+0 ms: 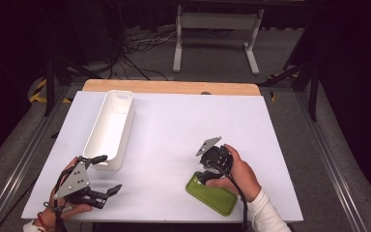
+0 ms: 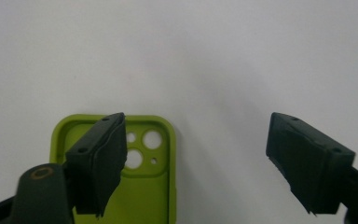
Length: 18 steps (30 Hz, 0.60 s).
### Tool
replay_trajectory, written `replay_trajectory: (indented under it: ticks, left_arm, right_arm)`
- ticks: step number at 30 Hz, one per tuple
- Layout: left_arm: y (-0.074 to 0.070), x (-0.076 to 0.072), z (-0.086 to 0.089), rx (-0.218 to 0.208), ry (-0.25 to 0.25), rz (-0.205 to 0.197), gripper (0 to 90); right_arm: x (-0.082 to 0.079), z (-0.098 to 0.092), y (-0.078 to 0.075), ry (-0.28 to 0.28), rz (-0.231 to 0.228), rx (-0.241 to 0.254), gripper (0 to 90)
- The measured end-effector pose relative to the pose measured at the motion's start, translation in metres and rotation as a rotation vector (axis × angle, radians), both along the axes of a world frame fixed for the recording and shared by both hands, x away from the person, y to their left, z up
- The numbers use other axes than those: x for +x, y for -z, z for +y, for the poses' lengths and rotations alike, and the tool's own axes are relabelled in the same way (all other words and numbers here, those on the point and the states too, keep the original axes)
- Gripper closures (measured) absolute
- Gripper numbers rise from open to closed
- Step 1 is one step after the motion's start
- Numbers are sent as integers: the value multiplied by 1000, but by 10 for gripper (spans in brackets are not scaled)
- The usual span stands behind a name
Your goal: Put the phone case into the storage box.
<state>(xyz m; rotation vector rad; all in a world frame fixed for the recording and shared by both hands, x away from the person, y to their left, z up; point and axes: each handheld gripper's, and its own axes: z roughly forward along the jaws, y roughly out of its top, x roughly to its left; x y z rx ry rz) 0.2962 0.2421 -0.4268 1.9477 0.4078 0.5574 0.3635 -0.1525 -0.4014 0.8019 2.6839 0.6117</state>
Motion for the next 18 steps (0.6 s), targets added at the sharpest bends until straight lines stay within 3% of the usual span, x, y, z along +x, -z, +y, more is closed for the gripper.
replay_trajectory:
  ticks: [7, 9, 16, 17, 18]
  left_arm:
    - [0, 0, -1, 7, 7, 2, 46]
    - [0, -1, -1, 7, 9, 6, 46]
    - [1, 0, 0, -1, 2, 3, 46]
    - [1, 0, 0, 0, 4, 4, 47]
    - [1, 0, -1, 1, 8, 2, 47]
  right_arm:
    - [3, 6, 0, -30, 54, -50, 249]
    - [5, 10, 0, -34, 80, -89, 300]
    - [6, 13, 2, -71, 115, -106, 466]
    - [5, 13, 2, -76, 122, -110, 501]
    - [5, 12, 2, -81, 139, -107, 591]
